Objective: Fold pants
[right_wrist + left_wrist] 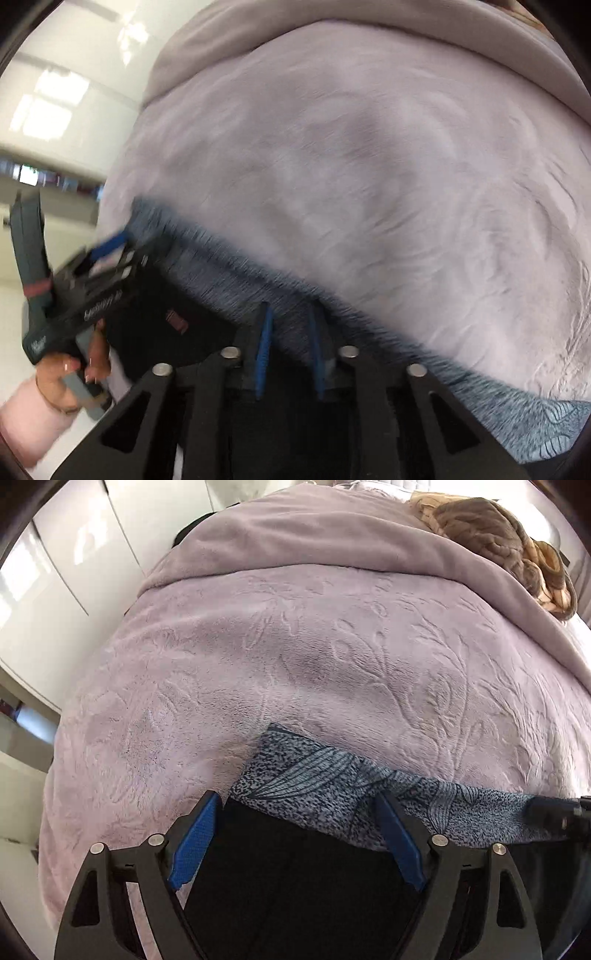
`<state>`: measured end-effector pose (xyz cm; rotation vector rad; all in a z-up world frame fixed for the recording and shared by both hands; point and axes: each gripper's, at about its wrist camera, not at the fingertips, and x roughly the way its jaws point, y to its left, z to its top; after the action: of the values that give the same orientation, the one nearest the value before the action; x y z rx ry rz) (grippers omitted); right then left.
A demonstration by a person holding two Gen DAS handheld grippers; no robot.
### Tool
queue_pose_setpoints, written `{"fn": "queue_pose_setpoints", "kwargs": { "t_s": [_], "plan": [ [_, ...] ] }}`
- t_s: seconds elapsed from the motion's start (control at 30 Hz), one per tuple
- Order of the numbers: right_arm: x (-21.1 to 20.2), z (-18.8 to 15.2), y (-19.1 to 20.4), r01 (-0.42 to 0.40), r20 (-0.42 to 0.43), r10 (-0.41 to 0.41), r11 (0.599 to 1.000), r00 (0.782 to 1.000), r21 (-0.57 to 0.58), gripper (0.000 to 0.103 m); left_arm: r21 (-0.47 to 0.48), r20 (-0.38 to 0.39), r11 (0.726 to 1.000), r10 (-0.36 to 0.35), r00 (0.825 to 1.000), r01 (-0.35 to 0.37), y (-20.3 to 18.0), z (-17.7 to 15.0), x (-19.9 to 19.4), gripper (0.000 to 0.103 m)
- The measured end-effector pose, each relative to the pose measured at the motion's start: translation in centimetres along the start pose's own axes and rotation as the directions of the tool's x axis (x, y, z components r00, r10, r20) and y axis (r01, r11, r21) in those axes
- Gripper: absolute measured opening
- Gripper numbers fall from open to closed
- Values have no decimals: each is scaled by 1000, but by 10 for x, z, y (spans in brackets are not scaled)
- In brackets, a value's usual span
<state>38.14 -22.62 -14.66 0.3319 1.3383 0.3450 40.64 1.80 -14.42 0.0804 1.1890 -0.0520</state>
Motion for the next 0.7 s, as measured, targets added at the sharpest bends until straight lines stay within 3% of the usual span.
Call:
{"fn": "queue_pose_setpoints", "kwargs": {
  "t_s": [0.1,0.13,0.27,0.63,0.7],
  "plan": [
    [-23,0,-5,74,68,-76,997,995,28,14,9,-6,1000,23,1000,-23,0,-2,-15,86],
    [-34,-3,-8,56,70,-58,998,996,28,15,28,-6,999,31,999,-31,-4,-3,-21,86],
    [-78,-31,-20,38,72,-42,998,997,60,53,96,-23,995,23,999,-20,-32,-23,-53,86],
    [-143,-161,-83,52,20,-60,955,998,291,60,156,-150,984,-56,987,79,-132,-92,-116,86],
    [-153,-180,-94,49,19,-58,945,998,325,66,176,-164,979,-71,984,100,-151,-107,-126,87]
  ]
}}
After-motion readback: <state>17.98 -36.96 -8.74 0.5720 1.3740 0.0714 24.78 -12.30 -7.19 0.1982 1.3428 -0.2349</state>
